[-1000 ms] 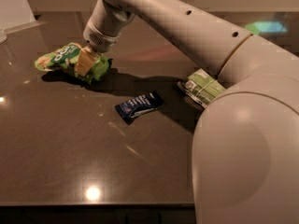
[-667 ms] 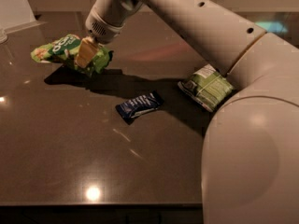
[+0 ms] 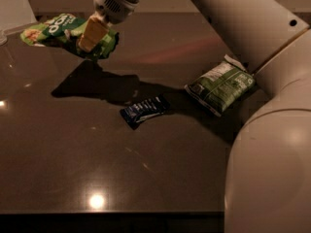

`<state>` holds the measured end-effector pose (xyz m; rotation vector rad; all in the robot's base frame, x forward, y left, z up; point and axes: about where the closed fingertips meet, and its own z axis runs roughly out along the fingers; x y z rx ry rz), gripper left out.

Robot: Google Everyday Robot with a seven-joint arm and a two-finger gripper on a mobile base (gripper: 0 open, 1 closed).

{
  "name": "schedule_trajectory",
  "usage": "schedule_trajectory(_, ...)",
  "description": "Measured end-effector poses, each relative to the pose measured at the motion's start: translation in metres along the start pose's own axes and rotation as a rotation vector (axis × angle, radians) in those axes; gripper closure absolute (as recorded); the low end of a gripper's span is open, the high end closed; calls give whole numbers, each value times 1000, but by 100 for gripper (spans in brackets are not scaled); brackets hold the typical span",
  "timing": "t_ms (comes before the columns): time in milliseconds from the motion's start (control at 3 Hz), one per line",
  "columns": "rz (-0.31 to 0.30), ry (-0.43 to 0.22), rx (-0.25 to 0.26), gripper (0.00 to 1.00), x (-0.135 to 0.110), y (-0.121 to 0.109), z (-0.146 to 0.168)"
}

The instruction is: Pick green rice chip bag

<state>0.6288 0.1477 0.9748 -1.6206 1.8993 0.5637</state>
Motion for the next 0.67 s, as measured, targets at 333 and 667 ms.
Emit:
schedule_trajectory(333, -70, -7, -16, 100, -6, 4, -21)
schedule_trajectory(667, -70, -7, -16, 100, -6, 4, -21)
